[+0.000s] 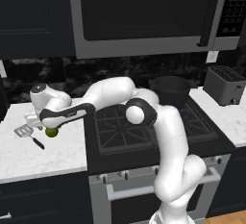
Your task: Put the onion and lime in the pot. Retrieve the spatula and lightly stir the vegetables in the pot.
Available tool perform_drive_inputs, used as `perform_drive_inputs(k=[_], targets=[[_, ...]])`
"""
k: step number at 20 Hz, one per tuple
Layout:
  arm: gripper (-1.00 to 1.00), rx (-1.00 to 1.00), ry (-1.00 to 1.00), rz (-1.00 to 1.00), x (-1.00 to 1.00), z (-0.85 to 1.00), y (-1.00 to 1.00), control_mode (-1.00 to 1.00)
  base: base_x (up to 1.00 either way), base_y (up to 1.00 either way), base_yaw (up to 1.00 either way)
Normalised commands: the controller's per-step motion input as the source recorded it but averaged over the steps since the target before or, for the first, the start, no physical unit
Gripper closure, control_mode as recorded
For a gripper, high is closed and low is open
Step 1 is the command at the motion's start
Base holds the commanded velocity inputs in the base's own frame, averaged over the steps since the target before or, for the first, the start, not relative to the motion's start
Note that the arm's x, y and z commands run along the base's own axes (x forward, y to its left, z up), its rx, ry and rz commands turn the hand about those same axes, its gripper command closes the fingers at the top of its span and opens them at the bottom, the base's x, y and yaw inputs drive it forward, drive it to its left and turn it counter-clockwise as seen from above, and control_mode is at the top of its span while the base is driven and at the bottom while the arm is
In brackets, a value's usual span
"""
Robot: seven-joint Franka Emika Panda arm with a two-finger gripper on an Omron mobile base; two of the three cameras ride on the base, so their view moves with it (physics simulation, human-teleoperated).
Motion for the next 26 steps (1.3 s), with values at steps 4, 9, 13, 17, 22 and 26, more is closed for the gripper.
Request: perform_drive_inputs(k=[4,9,13,17,22,26], targets=[[-1.00,0.02,0.18,0.00,0.36,-0.34,0.00,-1.00,0.00,0.00,0.00],[-1.00,0.00,0.09,0.00,0.04,-0.44,0.00,-1.00,0.00,0.00,0.00],[-1.00,0.00,0.04,0.00,0.00,-0.42,0.00,-1.00,0.00,0.00,0.00],[-1.00,0.00,0.01,0.00,0.08,-0.33,0.00,-1.00,0.00,0.00,0.00],[1.00,0.00,-0.01,0.02,0.02,-0.10,0.00,-1.00,0.00,0.00,0.00],[1.00,0.00,-0.27,0.00,-0.42,0.46,-0.20,-1.00,0.00,0.00,0.00]])
